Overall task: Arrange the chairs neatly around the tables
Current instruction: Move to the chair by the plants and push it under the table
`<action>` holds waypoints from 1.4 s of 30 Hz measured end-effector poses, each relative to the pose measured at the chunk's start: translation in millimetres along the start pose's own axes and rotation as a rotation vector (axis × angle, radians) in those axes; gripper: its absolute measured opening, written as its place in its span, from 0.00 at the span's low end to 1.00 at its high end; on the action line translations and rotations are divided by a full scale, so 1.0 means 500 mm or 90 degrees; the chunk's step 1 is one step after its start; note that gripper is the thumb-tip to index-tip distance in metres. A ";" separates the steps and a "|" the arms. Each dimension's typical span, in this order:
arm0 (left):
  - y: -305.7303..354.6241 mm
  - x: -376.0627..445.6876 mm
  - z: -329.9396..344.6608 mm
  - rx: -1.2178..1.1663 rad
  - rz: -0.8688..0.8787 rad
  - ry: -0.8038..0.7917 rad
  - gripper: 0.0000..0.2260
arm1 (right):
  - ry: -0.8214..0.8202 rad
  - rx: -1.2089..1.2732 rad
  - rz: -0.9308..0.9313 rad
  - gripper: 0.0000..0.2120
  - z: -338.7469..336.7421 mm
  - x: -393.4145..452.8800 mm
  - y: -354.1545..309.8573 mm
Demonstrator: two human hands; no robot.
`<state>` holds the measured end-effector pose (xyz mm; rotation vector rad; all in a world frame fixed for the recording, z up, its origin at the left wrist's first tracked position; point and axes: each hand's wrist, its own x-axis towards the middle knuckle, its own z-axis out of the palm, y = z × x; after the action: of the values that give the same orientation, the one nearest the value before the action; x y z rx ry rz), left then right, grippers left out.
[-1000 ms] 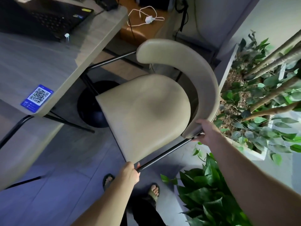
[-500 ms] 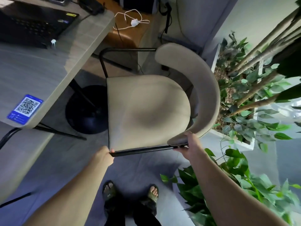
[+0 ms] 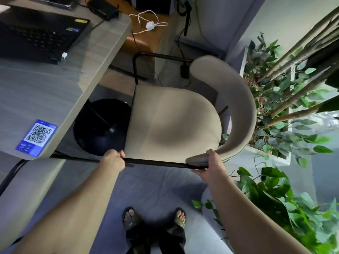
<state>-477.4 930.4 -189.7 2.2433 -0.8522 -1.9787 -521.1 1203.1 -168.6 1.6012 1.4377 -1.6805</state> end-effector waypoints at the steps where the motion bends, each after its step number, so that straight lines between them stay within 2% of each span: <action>1: -0.007 0.007 -0.001 -0.019 -0.005 0.015 0.12 | -0.014 0.015 0.015 0.33 -0.004 -0.004 0.000; 2: -0.025 0.015 -0.001 -0.077 -0.013 -0.004 0.11 | -0.018 0.017 0.012 0.36 -0.006 -0.005 -0.004; 4: -0.060 -0.001 0.011 -0.076 0.012 -0.071 0.14 | -0.014 0.023 0.012 0.41 -0.011 -0.004 -0.020; 7: -0.108 -0.047 0.027 -0.087 0.043 -0.043 0.14 | 0.004 0.026 0.003 0.48 -0.031 0.013 -0.067; 8: -0.119 -0.063 0.035 -0.091 0.040 -0.054 0.14 | 0.005 0.019 -0.002 0.46 -0.038 0.013 -0.085; 14: -0.126 -0.079 0.033 -0.034 0.070 -0.046 0.14 | -0.053 -0.079 -0.008 0.19 -0.065 0.015 -0.129; 18: -0.110 -0.071 0.021 -0.014 0.098 -0.038 0.16 | -0.063 -0.081 -0.015 0.14 -0.050 0.006 -0.098; 20: -0.088 -0.060 0.010 0.000 0.114 -0.025 0.15 | -0.063 -0.069 -0.017 0.16 -0.042 -0.005 -0.068; 23: -0.048 -0.041 -0.007 0.031 0.119 -0.026 0.10 | -0.056 -0.046 -0.026 0.27 -0.036 0.007 -0.018; 24: -0.038 -0.039 -0.014 0.034 0.118 -0.027 0.11 | -0.056 -0.041 -0.024 0.28 -0.033 0.011 -0.002; 26: -0.017 -0.035 -0.029 0.028 0.126 -0.031 0.17 | -0.042 -0.031 -0.026 0.27 -0.021 0.001 0.026; 29: 0.019 -0.020 -0.050 0.041 0.136 -0.027 0.19 | -0.022 -0.013 -0.027 0.26 -0.002 -0.031 0.073; 34: 0.081 0.007 -0.072 0.005 0.127 -0.047 0.12 | -0.030 0.004 0.005 0.29 0.028 -0.053 0.122; 37: 0.097 0.006 -0.085 -0.014 0.086 -0.066 0.18 | -0.033 0.005 -0.004 0.29 0.029 -0.055 0.111; 42: 0.061 -0.027 -0.076 0.018 0.051 -0.118 0.17 | 0.017 -0.088 -0.065 0.29 0.000 -0.017 0.027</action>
<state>-454.5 897.5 -159.1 2.0278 -0.9764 -2.1754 -507.5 1194.9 -166.4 1.5035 1.6365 -1.5808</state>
